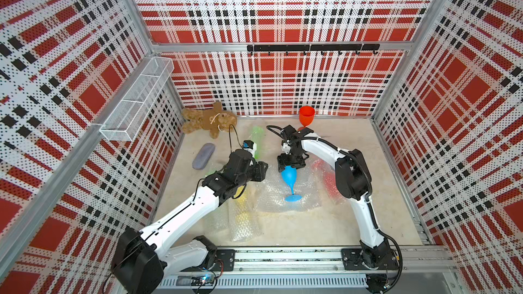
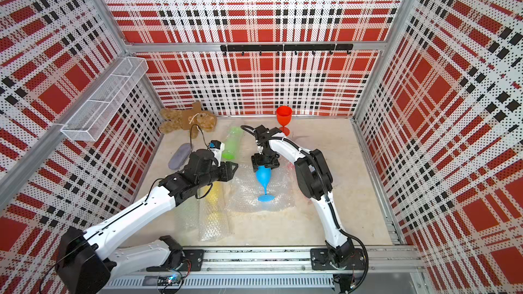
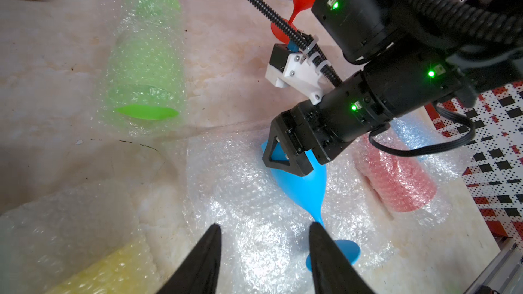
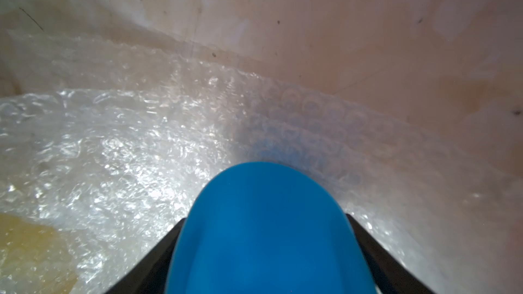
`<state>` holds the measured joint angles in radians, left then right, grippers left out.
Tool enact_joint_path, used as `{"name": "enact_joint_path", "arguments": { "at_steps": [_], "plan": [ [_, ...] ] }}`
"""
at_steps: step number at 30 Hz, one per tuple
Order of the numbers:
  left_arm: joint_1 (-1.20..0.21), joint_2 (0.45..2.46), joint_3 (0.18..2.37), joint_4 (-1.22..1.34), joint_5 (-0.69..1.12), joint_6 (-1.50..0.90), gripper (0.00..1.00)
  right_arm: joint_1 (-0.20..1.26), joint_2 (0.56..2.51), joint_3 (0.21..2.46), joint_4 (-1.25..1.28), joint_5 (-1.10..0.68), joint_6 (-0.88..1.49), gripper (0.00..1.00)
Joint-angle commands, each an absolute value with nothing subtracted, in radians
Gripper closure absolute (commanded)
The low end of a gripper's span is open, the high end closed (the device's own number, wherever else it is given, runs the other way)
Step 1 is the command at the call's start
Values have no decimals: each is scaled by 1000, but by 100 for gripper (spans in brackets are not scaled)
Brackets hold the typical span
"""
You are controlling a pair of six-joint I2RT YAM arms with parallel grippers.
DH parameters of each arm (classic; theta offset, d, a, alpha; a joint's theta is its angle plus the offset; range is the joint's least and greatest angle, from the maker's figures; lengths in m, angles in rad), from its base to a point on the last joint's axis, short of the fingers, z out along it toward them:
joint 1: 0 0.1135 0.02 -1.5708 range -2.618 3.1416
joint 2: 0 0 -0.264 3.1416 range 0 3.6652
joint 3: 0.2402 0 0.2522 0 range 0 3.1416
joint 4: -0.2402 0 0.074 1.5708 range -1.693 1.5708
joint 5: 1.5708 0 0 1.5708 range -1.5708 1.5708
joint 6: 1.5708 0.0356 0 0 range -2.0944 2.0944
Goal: Unpack wine glasses from bubble wrap
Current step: Pick up the wine glass from the bubble wrap, then place the wine glass at the center of the board.
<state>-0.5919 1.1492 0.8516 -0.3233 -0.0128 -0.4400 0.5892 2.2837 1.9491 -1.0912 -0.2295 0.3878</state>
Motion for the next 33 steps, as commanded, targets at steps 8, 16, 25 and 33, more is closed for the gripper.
{"name": "enact_joint_path", "arguments": {
  "at_steps": [8, 16, 25, 33],
  "plan": [
    [-560, 1154, 841, -311, -18, -430, 48, 588, 1950, 1848, -897, -180, 435, 26],
    [-550, 1170, 839, -305, -16, -430, 48, 588, 1729, 1555, -240, 24, 285, 31],
    [-548, 1181, 835, -302, -21, -428, 48, 551, 1881, 1326, 616, -11, -51, 38],
    [-552, 1195, 834, -301, -13, -426, 48, 506, 2132, 1470, 793, -9, -116, 37]
  ]
}}
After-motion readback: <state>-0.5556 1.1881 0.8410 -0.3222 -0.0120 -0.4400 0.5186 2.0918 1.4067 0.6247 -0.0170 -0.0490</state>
